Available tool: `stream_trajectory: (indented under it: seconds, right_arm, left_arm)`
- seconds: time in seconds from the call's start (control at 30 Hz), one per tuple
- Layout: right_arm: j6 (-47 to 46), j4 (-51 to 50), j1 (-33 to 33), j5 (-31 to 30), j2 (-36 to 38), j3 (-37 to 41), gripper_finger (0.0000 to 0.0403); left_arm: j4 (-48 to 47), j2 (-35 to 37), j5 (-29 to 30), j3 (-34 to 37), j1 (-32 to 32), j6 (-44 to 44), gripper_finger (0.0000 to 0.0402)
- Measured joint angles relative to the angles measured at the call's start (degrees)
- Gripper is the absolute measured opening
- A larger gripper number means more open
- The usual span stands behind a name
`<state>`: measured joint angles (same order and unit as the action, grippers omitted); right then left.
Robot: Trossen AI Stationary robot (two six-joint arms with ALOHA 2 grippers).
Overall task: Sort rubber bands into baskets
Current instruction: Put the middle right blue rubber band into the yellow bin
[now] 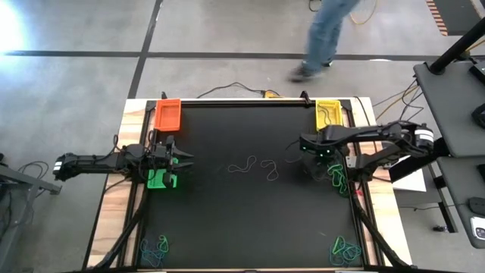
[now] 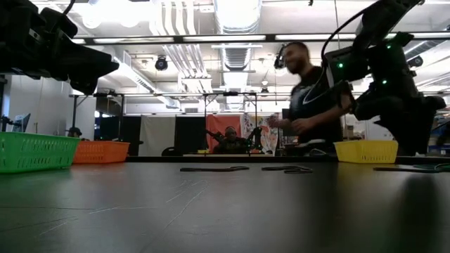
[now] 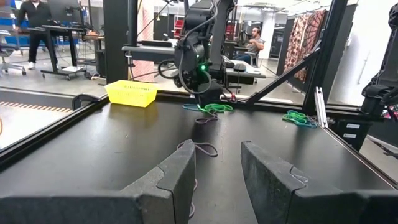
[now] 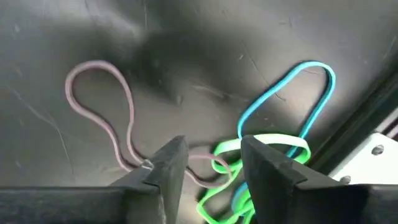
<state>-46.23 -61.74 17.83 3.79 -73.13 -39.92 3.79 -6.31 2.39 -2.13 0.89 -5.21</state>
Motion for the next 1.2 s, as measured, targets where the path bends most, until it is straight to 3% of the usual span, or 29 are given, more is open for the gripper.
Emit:
stream_trajectory:
  seconds: [0.33, 0.67, 1.03, 1.2]
  right_arm:
    - [7.3, 1.9, 6.6, 4.0, -5.5, 5.2, 0.0133]
    - [9.8, -1.3, 7.2, 7.0, -4.6, 1.5, 0.0114]
    - [10.2, 1.3, 10.6, -0.2, -4.7, 1.1, 0.0114]
    - [11.5, 3.1, 16.4, 1.3, -5.1, 2.3, 0.0114]
  left_arm:
    - [0.0, 0.0, 0.0, 0.0, 0.0, 0.0, 0.0115]
    - [0.0, 0.0, 0.0, 0.0, 0.0, 0.0, 0.0115]
    - [0.0, 0.0, 0.0, 0.0, 0.0, 0.0, 0.0115]
    - [0.0, 0.0, 0.0, 0.0, 0.0, 0.0, 0.0115]
